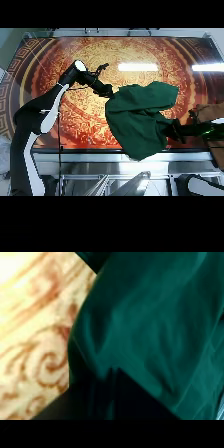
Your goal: Fold the shirts.
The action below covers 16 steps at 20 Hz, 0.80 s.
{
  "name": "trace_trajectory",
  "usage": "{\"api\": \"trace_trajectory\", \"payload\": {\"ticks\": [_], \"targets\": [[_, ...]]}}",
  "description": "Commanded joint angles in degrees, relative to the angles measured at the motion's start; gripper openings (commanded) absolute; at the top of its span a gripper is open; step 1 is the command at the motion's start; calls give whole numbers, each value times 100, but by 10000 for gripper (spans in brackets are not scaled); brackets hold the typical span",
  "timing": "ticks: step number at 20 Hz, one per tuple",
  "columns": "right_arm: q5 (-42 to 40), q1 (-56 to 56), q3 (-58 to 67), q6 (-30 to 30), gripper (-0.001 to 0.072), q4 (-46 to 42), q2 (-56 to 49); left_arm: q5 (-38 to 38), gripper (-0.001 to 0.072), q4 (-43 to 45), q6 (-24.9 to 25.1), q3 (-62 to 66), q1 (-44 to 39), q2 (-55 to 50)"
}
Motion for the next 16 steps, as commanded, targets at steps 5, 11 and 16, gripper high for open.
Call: {"api": "trace_trajectory", "payload": {"ticks": [5,11,16], "targets": [[911,286,105,-1572,21,2835,-256,-533,11,-1478,26,22,317,118],[2498,120,1456,-2190,21,4411,1261,-835,12,-1888,131,22,1252,1849],[2170,125,3427,-2706,22,5689,2811,-975,14,-3051,341,20,1895,4140]]}}
